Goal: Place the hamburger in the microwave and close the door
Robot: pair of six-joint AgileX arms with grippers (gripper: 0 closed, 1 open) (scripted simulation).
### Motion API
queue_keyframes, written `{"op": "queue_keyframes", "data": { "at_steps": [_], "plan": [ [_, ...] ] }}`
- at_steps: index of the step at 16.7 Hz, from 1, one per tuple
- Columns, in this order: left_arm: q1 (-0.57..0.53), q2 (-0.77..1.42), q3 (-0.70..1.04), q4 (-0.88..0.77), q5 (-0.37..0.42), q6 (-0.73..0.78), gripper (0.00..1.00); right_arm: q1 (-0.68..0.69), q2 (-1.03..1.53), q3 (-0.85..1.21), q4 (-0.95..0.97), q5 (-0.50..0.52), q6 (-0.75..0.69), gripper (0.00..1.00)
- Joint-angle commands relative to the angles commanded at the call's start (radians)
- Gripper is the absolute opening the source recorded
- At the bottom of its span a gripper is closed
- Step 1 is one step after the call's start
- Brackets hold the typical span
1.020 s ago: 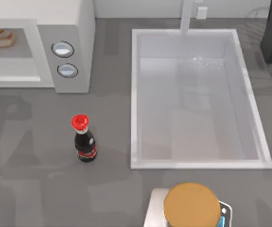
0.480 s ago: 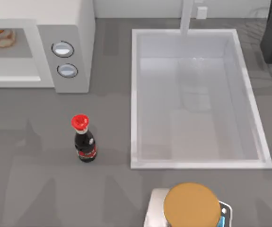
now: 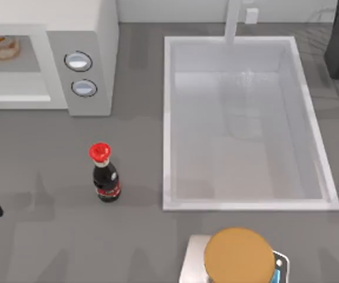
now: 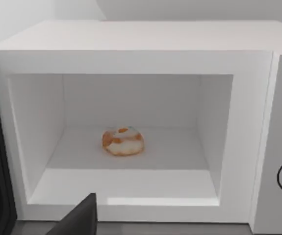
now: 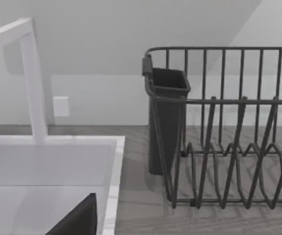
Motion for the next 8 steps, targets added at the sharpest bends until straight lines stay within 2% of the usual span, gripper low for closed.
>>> {"op": "queue_keyframes", "data": {
  "at_steps": [6, 8],
  "plan": [
    [-0.006, -0.029, -0.013, -0.011, -0.006, -0.002, 1.00, 0.000, 0.000, 0.000, 0.000, 0.000, 0.000, 1.00],
    [-0.006, -0.029, -0.013, -0.011, -0.006, -0.002, 0.85, 0.000, 0.000, 0.000, 0.000, 0.000, 0.000, 1.00]
  ]
}}
